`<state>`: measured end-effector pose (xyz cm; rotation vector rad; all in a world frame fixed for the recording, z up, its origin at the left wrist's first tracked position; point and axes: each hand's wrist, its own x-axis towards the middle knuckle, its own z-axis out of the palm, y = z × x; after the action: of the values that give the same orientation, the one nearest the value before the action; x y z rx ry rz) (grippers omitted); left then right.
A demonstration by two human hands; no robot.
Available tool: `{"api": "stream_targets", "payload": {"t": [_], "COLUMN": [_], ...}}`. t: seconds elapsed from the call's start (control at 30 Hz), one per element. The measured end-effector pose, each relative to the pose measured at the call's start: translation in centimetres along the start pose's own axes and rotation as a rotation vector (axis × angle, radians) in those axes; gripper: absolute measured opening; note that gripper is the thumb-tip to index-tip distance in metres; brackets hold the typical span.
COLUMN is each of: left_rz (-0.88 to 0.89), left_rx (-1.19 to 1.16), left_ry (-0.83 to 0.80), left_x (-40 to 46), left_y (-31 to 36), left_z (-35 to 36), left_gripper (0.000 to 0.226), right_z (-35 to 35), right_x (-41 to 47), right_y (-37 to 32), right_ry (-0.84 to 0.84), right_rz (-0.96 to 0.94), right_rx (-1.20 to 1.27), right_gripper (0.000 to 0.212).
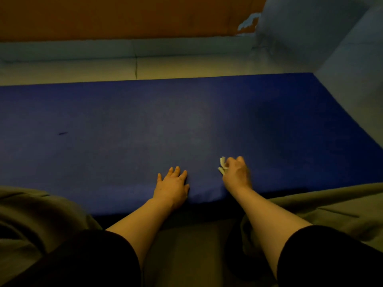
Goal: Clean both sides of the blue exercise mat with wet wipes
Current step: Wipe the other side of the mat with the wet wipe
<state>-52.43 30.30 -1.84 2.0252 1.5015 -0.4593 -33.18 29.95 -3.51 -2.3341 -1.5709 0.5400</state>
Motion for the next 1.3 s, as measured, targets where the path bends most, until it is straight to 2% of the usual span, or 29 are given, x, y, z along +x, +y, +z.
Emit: {"api": "stream_targets", "payload": {"t": [0.07,0.2,0.3,0.43,0.5,0.6,0.67,0.73,0.87,0.93,1.1,1.2,1.3], "left_rz": [0.0,-0.003,-0.002,0.002,0.008,0.014,0.018,0.029,0.046,0.045,0.04,0.042,0.076], "left_rx": [-0.001,0.005,0.005,-0.014,-0.021,-0.037,-0.043,-0.013,-0.008,-0.008,-0.027,-0.012,-0.012], "left_ry": [-0.003,0.002,0.007,0.016,0.017,0.011,0.022,0.017,0.0,0.01,0.037,0.028,0.016], "left_x": [-0.1,-0.5,-0.7,-1.2,-1.3,-1.6,-1.8,-2.0,-2.2,-2.1,-1.7,-1.9,-1.9], "left_y": [0.2,0.6,0.9,1.1,1.3,1.5,1.5,1.4,1.1,1.2,1.3,1.5,1.6], "left_z": [0.3,0.9,0.8,0.4,0.6,1.3,1.5,1.5,1.2,1.3,2.1,1.7,1.3], "left_gripper": [0.058,0.057,0.057,0.058,0.058,0.057,0.058,0.059,0.06,0.06,0.056,0.056,0.054], "right_z": [0.4,1.6,0.4,-1.0,-0.5,1.1,1.5,0.8,-1.2,-1.1,1.3,0.3,-1.6], "right_x": [-1.3,-4.0,-3.6,-2.6,-3.4,-5.4,-5.8,-5.2,-3.8,-4.5,-7.6,-7.3,-6.1], "right_y": [-1.2,-4.1,-2.8,-0.2,-1.2,-4.1,-4.5,-3.1,0.4,-0.6,-4.5,-3.4,-0.7], "right_ry": [-0.066,-0.254,-0.227,-0.037,-0.08,-0.242,-0.292,-0.227,-0.02,-0.04,-0.23,-0.178,-0.044], "right_rz": [-0.067,-0.26,-0.256,-0.06,-0.08,-0.267,-0.318,-0.291,-0.032,-0.068,-0.339,-0.308,-0.115], "right_rx": [-0.059,-0.011,-0.021,-0.029,-0.07,-0.012,0.035,0.019,-0.043,-0.073,0.006,0.005,-0.051], "right_gripper": [0.02,0.018,0.021,0.024,0.024,0.019,0.014,0.019,0.026,0.023,0.011,0.016,0.022]}}
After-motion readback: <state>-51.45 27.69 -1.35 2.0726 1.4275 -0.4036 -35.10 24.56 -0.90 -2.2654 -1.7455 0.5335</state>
